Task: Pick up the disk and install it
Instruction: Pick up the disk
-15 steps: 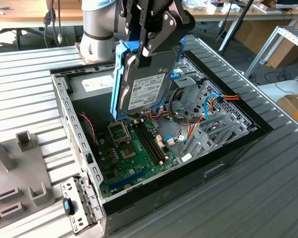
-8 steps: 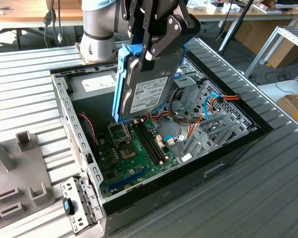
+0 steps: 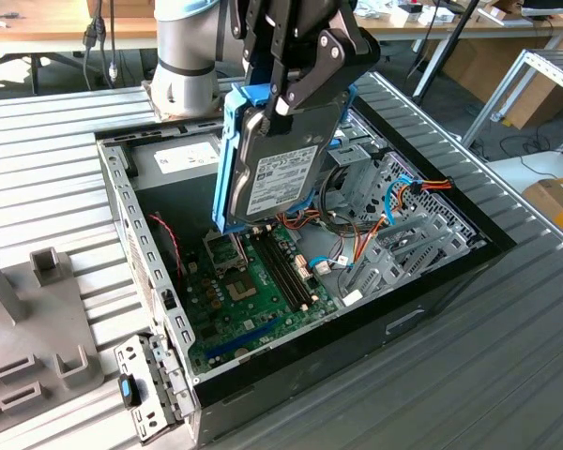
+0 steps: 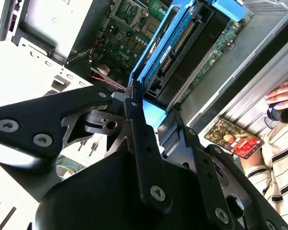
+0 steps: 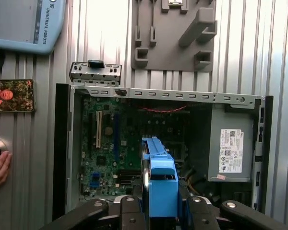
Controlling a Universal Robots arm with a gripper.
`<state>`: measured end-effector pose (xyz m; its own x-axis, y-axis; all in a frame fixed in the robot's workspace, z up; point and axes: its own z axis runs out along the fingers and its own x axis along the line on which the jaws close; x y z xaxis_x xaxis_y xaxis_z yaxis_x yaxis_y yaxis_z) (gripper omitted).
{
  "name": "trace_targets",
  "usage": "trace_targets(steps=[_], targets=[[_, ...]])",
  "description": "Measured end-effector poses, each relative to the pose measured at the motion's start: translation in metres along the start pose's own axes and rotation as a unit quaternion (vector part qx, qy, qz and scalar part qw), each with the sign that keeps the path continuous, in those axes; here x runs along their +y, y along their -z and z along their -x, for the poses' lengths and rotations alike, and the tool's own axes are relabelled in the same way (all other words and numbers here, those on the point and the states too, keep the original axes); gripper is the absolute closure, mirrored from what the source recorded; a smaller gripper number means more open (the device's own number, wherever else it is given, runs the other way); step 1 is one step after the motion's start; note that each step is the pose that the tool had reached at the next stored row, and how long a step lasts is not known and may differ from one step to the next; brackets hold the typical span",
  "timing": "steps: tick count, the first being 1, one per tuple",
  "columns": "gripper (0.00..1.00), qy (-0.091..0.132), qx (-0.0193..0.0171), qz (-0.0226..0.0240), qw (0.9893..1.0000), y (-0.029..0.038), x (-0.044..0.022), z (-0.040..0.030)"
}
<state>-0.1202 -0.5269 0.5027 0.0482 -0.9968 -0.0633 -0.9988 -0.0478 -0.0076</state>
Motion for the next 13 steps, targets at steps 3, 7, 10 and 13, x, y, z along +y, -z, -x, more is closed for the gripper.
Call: trace_targets(steps=[3,7,10,13], targets=[[0.64,0.000,0.0000,0.0003,1.0000,0.0000,-0.0059,-0.0003],[0.64,0.000,-0.0001,0.0013,1.0000,-0.0001,-0.0165,-0.0007],[0.64,0.000,0.0000,0.0017,1.0000,0.0000,-0.0194,-0.0022],[0.64,0.000,-0.0001,0.0016,1.0000,0.0004,-0.0202,-0.0086]])
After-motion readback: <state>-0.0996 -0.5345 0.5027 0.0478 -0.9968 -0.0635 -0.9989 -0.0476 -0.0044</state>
